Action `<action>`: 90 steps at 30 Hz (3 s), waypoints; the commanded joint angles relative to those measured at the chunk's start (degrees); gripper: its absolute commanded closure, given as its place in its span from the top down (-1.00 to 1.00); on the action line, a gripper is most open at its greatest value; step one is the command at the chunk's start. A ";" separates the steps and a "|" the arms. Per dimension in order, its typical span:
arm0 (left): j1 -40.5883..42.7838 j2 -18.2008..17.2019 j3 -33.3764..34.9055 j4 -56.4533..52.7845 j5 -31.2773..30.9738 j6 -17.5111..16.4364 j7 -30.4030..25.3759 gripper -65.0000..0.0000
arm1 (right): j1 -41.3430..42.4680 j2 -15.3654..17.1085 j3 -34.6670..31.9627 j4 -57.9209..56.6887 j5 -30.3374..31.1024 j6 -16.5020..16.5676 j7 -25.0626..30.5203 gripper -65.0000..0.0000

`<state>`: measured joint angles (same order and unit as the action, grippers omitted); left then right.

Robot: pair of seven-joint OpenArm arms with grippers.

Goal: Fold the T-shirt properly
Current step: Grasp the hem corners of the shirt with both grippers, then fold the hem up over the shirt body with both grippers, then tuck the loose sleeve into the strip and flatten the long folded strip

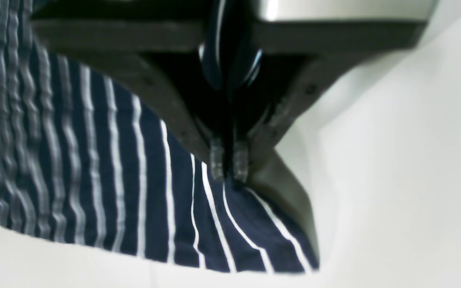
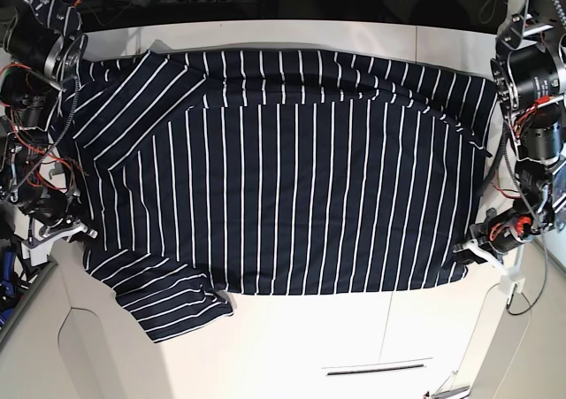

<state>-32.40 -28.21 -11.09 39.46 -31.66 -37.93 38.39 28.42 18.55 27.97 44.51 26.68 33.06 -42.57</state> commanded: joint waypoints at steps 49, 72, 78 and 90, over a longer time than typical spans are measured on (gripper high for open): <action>26.05 -11.65 -0.17 27.76 -22.49 -2.07 14.34 -1.00 | -15.54 15.04 3.63 5.22 22.18 1.70 -8.63 0.19; 26.08 -11.63 -0.17 27.76 -21.46 -2.07 14.14 -1.00 | -4.15 5.64 -2.73 5.20 5.07 0.24 11.76 0.19; 26.10 -11.63 -0.17 27.76 -21.49 -2.07 14.14 -1.00 | -2.29 -0.20 -11.80 5.01 -6.14 -1.99 15.91 0.19; 26.10 -11.63 -0.17 27.76 -21.86 -2.07 14.14 -1.00 | -2.27 -2.54 -17.22 4.76 -9.73 -4.76 16.65 0.16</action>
<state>-5.39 -38.28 -10.79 66.32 -52.56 -39.88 53.54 24.67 15.53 10.79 48.53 16.82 27.88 -26.35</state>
